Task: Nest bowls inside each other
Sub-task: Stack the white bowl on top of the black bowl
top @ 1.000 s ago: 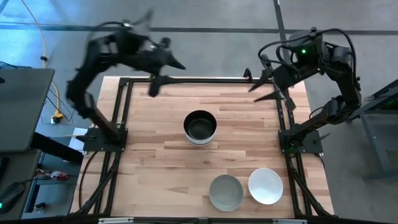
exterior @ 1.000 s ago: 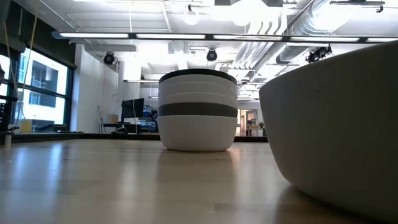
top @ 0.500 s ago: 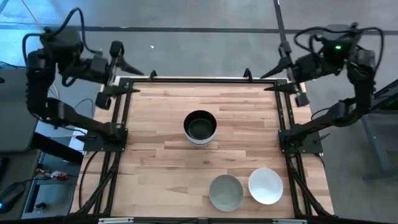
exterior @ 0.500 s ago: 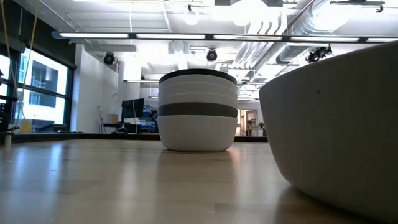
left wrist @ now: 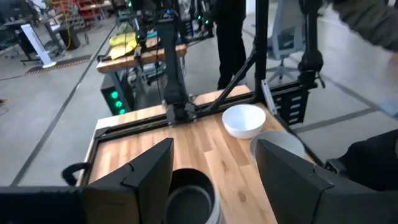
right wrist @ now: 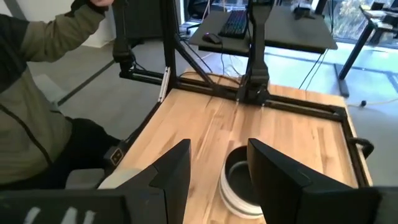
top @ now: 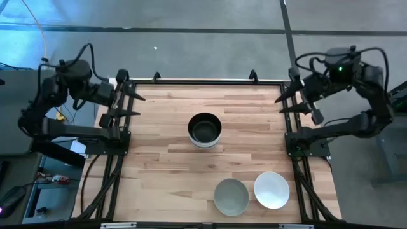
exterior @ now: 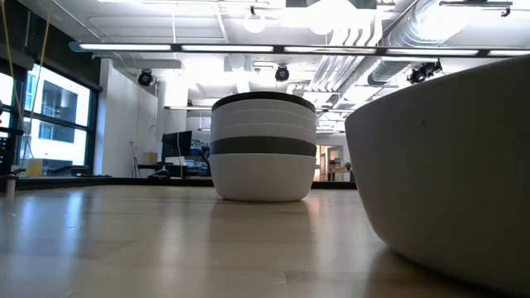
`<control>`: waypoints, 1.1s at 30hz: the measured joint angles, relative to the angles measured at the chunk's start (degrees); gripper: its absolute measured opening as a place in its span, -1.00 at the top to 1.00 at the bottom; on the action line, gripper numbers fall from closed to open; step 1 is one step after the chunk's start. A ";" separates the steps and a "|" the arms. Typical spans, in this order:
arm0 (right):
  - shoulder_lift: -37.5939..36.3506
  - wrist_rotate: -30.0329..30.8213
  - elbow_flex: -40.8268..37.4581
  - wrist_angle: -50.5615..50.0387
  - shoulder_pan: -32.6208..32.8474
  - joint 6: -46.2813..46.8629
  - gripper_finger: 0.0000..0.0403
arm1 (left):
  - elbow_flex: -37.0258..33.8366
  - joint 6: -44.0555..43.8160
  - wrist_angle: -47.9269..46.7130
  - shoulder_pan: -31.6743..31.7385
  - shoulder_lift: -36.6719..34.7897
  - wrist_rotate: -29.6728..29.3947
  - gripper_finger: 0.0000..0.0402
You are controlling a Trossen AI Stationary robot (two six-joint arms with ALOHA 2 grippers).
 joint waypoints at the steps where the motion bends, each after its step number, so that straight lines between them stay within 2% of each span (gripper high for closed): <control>1: -1.61 -0.01 -2.97 1.96 0.00 0.38 0.26 | -2.41 -0.59 1.45 0.00 -1.50 0.04 -0.07; 9: -14.78 1.21 -24.65 16.65 0.00 6.45 0.26 | -18.84 -5.76 10.55 0.00 -12.30 0.15 -0.07; 15: -23.15 4.07 -38.12 19.68 0.00 14.34 0.26 | -29.16 -7.96 17.31 0.00 -18.22 0.09 -0.07; 24: -30.99 3.65 -50.69 20.95 0.00 27.66 0.26 | -38.10 -10.66 23.32 0.00 -21.25 0.04 -0.07; 33: -33.43 -2.91 -60.98 20.79 0.02 40.91 0.26 | -43.98 -10.96 28.05 0.00 -21.32 0.00 -0.07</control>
